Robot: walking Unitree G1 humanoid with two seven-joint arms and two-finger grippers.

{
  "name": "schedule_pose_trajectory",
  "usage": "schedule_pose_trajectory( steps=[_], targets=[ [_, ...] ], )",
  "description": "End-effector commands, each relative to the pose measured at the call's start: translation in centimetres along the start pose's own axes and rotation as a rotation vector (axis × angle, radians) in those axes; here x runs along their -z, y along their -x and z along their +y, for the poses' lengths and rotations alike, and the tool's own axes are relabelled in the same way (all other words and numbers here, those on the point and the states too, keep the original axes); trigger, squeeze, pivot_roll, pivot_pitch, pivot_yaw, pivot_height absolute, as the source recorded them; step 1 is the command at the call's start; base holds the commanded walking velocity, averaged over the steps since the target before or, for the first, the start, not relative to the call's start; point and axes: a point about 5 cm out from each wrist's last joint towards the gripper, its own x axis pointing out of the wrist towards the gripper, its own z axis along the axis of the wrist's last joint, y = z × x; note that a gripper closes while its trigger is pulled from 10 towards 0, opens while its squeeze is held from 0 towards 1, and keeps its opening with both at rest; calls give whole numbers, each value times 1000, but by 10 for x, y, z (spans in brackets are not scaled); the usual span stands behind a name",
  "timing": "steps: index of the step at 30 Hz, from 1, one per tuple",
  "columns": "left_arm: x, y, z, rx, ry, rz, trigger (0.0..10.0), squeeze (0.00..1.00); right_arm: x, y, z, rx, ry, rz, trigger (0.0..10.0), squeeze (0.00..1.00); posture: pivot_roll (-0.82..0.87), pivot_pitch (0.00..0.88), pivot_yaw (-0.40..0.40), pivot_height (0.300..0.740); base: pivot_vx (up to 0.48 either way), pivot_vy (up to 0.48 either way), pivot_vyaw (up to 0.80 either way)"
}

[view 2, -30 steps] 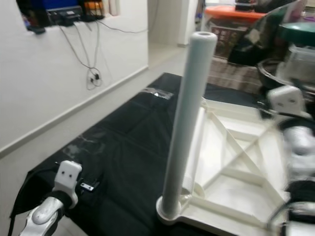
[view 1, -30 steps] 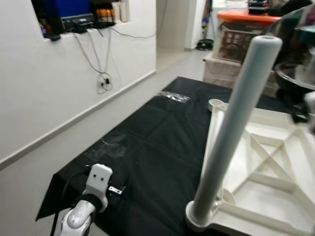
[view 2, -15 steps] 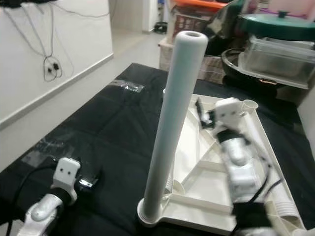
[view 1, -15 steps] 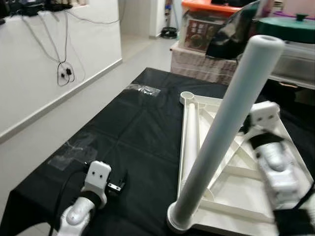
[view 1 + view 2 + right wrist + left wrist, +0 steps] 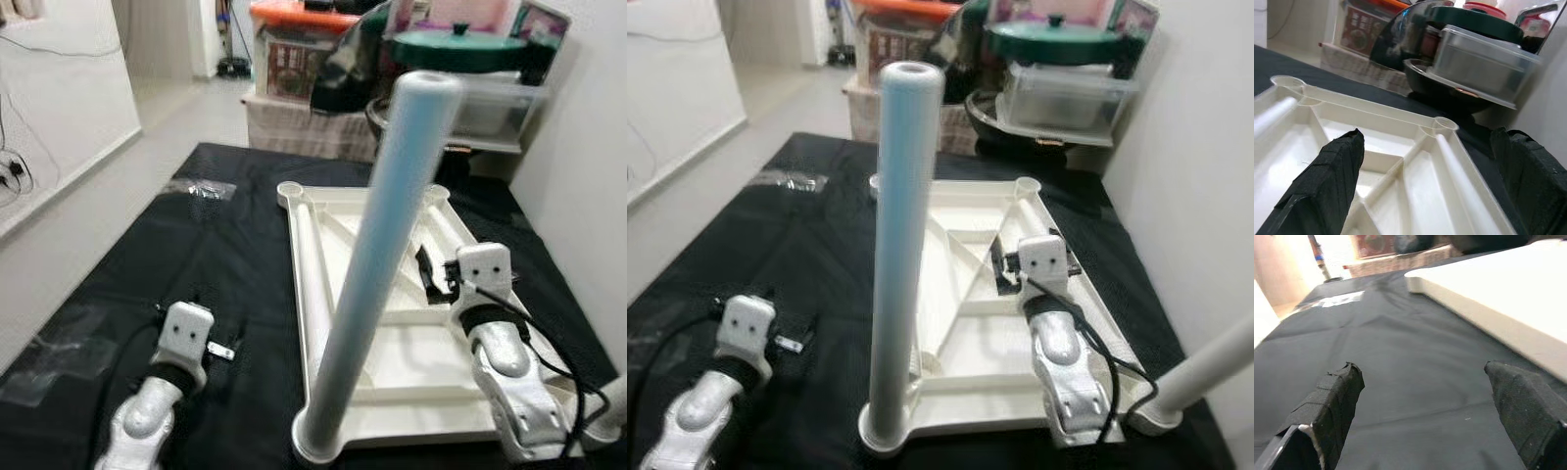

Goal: Building children table

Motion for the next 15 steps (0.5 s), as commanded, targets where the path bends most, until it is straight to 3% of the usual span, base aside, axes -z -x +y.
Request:
schedule_pose_trajectory(
  steps=[1,7,9,15],
  targets=[
    [-1,4,-1,-2,-13,-6,10000,0,-5,1,7,2,-10,10,10000,0,-15,0,-78,740,0,0,0],
    [-1,8,-3,-7,9,6,10000,0,-8,0,16,9,-44,14,10000,0,-7,0,-84,740,-239,0,-667],
    [-2,8,-2,-8,10,6,10000,0,-10,-1,19,-7,-3,-4,10000,0,-5,0,-84,740,-337,0,0],
    [-5,7,-1,-7,10,0,10000,0,-12,-2,18,12,-16,7,10000,0,-6,0,-82,740,-351,0,0]
  ],
)
